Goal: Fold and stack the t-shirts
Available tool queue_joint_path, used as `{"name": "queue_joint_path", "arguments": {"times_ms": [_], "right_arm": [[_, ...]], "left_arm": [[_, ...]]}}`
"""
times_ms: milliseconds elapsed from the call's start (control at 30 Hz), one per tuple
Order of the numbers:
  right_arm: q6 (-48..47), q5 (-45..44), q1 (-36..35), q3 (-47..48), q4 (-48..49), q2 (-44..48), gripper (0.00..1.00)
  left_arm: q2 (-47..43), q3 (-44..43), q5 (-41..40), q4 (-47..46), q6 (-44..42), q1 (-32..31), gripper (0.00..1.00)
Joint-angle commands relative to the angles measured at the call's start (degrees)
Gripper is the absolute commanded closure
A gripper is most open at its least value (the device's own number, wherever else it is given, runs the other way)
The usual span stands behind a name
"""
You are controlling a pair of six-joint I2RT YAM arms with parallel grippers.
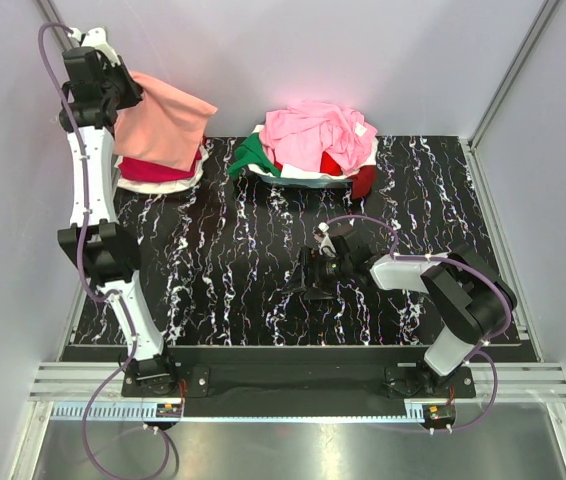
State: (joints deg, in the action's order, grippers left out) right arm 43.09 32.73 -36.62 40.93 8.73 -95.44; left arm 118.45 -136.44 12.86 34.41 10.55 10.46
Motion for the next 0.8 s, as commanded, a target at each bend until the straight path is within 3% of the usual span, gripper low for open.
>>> {"name": "queue_joint_path", "arguments": {"times_ms": [0,267,400,500,633,667,767], "right_arm": [[-0.8,1.6,0.2,1.7,1.2,-0.3,0.09],[-0.7,2.3,0.6,2.1,1.2,-1.2,0.09],[-0.6,2.4,0.7,2.3,1.0,-1.3,0.09],[-0.3,2.5,0.8,2.3,1.2,-1.3,0.09],[0.0,2.5,0.8,2.5,1.4,-1.7,0.09],[0.1,2.5,0.9,2.7,1.3,-1.8,0.09],[0.3,2.6,0.9,2.8,1.5,-1.9,0.09]], "left_arm": [[4.2,-5.6,0.4,-4.5,0.6,0.4,1.0],[14.3,-7.9,-4.2,-9.4,3.0,2.5,1.0],[23.4,-10.9,-7.7,-14.2,4.6,5.8,0.9],[28.3,-13.6,-7.4,-20.2,7.6,9.0,0.89],[29.1,-11.1,-10.6,-29.0,8.1,10.2,0.13],[29.3,-11.0,-10.3,-31.0,7.4,10.1,0.01],[27.7,-9.9,-8.4,-32.1,6.2,9.7,0.01]]}}
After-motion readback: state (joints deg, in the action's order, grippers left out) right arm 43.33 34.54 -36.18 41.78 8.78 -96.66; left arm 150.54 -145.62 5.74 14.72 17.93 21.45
